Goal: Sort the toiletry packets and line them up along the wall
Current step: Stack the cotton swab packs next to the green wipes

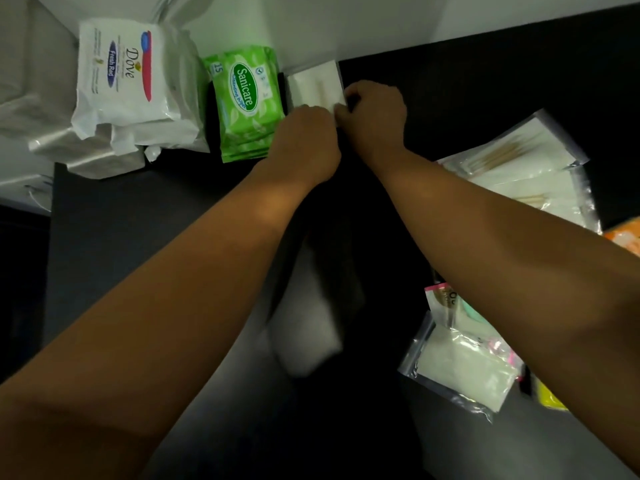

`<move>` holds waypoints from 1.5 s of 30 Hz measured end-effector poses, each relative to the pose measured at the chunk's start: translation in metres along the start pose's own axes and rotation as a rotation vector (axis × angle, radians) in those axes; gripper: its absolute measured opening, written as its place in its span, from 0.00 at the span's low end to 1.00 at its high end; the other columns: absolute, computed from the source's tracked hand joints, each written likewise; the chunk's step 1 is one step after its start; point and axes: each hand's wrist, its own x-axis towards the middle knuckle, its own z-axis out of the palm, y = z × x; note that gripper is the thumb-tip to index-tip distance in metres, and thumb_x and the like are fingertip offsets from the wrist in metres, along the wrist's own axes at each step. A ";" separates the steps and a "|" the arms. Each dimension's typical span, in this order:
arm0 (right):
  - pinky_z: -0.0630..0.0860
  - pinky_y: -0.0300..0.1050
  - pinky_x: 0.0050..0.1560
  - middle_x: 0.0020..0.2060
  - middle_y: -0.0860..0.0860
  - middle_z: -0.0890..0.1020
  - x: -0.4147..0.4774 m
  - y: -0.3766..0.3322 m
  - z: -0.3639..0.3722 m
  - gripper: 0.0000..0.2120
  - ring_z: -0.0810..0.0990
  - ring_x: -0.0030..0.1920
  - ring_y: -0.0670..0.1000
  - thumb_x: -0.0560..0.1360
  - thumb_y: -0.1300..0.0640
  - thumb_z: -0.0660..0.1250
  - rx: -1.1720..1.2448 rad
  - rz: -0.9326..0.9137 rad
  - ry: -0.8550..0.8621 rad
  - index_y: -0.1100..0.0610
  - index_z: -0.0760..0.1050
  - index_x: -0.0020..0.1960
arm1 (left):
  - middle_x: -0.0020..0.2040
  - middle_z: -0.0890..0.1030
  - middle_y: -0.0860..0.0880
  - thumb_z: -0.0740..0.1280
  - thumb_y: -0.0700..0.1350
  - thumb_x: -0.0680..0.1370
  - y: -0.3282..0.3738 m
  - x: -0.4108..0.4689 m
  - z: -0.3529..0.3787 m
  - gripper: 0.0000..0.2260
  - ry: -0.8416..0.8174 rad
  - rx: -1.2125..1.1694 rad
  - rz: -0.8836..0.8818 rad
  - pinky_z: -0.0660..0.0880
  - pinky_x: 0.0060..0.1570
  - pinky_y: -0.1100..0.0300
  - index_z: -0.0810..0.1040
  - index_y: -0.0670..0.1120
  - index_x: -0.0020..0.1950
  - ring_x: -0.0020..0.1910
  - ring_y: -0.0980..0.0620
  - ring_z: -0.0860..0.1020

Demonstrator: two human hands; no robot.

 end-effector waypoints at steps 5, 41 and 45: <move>0.76 0.48 0.46 0.33 0.49 0.77 -0.004 -0.001 -0.008 0.15 0.77 0.40 0.52 0.76 0.45 0.60 -0.040 -0.031 -0.078 0.52 0.72 0.35 | 0.60 0.75 0.37 0.60 0.37 0.76 -0.006 -0.005 0.005 0.13 0.069 -0.187 -0.005 0.63 0.46 0.57 0.72 0.36 0.60 0.57 0.39 0.75; 0.64 0.53 0.63 0.61 0.48 0.76 -0.270 0.116 -0.176 0.22 0.67 0.65 0.54 0.74 0.43 0.69 -0.407 -0.294 -0.461 0.46 0.74 0.66 | 0.44 0.79 0.56 0.77 0.49 0.72 0.121 -0.252 0.065 0.12 -0.157 -0.608 -0.155 0.77 0.44 0.58 0.79 0.51 0.51 0.43 0.56 0.78; 0.69 0.52 0.60 0.56 0.49 0.81 -0.271 0.117 -0.177 0.15 0.72 0.60 0.55 0.78 0.46 0.64 -0.263 -0.240 -0.442 0.49 0.78 0.62 | 0.48 0.82 0.53 0.68 0.37 0.75 0.111 -0.249 0.055 0.11 -0.140 -0.738 -0.224 0.78 0.48 0.59 0.81 0.51 0.53 0.47 0.55 0.80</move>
